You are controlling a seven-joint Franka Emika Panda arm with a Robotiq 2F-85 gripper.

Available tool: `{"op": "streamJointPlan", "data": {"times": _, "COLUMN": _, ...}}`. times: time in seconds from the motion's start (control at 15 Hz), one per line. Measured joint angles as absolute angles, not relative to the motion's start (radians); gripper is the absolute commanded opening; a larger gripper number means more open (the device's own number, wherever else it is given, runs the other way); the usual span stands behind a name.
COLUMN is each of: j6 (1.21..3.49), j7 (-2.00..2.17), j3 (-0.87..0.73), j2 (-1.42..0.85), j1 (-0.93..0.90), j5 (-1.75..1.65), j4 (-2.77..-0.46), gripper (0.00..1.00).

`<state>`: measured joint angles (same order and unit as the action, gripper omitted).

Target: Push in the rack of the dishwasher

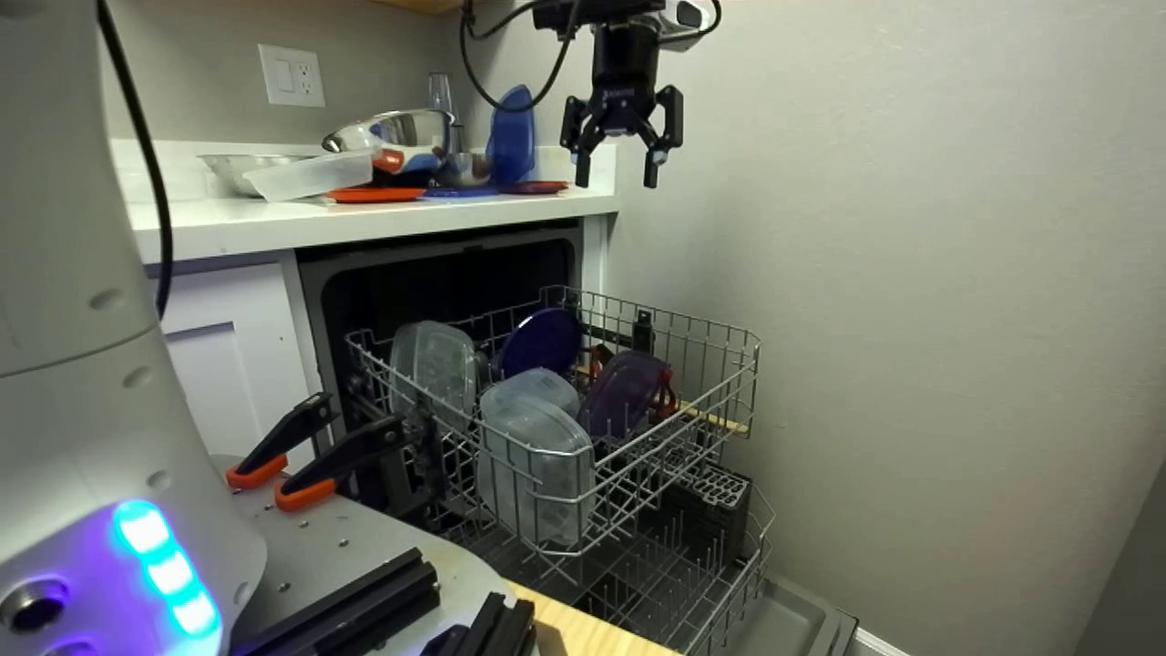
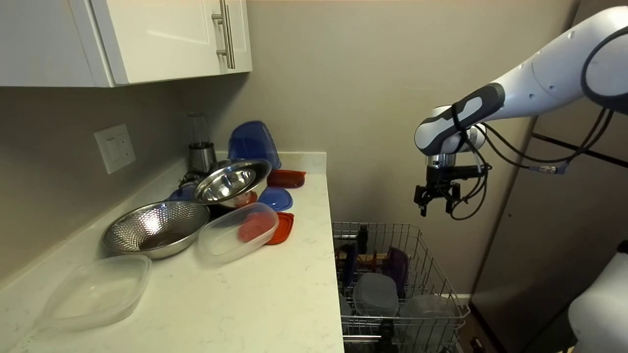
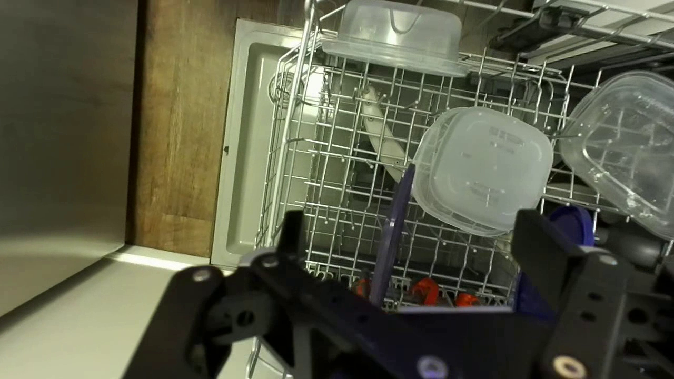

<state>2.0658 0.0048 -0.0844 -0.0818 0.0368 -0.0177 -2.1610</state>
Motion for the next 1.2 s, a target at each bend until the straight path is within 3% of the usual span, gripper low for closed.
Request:
{"op": "streamJointPlan", "data": {"times": 0.67, "j6": 2.067, "j7": -0.115, "j3": -0.097, "j2": -0.334, "j1": 0.131, "j5": 0.039, "j4": -2.033, "gripper": 1.00}}
{"op": "streamJointPlan", "data": {"times": 1.2, "j6": 2.067, "j7": -0.116, "j3": -0.096, "j2": -0.349, "j1": 0.135, "j5": 0.039, "j4": -2.017, "gripper": 1.00}}
